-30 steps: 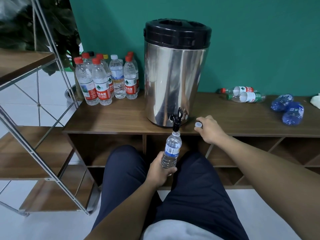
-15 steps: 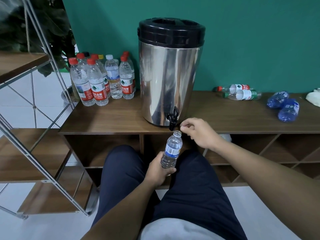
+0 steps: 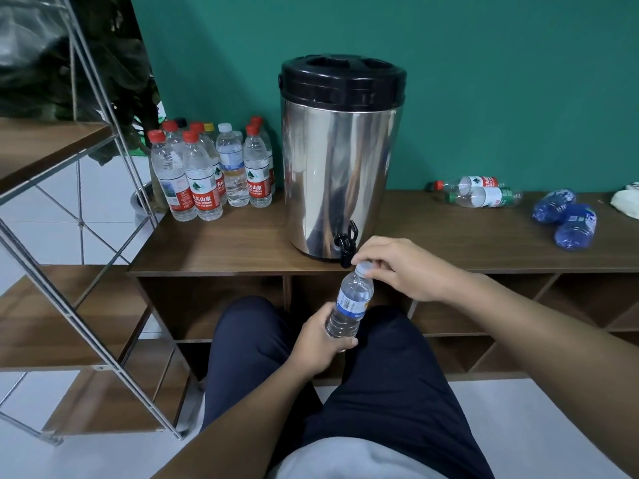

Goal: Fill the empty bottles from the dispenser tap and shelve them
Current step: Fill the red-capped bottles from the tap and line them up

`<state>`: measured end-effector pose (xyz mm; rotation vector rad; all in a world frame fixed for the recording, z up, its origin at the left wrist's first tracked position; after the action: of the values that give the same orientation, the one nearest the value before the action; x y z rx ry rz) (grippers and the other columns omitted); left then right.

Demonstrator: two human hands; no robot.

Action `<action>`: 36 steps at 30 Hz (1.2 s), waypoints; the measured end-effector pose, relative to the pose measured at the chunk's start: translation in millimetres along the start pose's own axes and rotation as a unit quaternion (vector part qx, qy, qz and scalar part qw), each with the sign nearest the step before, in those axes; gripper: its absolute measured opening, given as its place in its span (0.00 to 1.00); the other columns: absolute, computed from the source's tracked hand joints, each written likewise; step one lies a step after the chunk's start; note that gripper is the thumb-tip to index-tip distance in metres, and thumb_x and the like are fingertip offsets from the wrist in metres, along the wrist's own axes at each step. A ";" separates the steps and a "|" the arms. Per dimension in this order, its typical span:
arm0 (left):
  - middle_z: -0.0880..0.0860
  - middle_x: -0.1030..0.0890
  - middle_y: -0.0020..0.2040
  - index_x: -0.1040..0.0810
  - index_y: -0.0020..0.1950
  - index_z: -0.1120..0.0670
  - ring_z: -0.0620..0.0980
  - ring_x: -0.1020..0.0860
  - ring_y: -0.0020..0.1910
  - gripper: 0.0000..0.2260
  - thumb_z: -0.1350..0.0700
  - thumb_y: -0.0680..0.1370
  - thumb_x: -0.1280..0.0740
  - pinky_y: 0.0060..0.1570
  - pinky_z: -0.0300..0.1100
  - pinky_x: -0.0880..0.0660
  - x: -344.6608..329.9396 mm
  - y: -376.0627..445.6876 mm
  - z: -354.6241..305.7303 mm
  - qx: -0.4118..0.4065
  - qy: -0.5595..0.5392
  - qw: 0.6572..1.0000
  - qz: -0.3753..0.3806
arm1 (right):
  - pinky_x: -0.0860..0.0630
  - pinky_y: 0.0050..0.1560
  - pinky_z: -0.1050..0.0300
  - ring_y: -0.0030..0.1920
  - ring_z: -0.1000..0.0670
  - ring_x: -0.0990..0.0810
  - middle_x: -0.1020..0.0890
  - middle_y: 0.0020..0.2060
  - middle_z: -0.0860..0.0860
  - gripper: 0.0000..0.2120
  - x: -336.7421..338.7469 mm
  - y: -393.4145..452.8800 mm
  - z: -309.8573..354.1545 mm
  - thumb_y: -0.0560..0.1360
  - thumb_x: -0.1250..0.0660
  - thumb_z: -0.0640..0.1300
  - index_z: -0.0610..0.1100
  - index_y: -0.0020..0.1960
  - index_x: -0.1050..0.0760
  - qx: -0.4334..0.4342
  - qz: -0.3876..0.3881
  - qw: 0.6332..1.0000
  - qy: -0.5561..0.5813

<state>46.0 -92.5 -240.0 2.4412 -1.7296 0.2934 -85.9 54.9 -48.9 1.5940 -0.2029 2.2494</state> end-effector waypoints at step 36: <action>0.44 0.11 0.58 0.18 0.66 0.42 0.46 0.13 0.57 0.24 0.56 0.74 0.15 0.63 0.57 0.16 189.8 1.9 -96.3 -0.085 0.015 0.975 -0.206 | 0.21 0.50 0.44 0.43 0.49 0.21 0.19 0.41 0.50 0.19 74.1 176.3 168.8 0.85 0.31 0.59 0.45 0.46 0.17 0.080 -0.144 0.982 -0.091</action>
<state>97.6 -245.8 -101.7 2.5673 -1.1413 0.1266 -26.2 -146.3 96.0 1.7844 0.1565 1.9407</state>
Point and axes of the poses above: each hand's wrist, its own y-axis towards the middle knuckle, its own x-axis out of the back of the hand, z = x × y, the point moved 3 cm from there along y, towards the middle knuckle
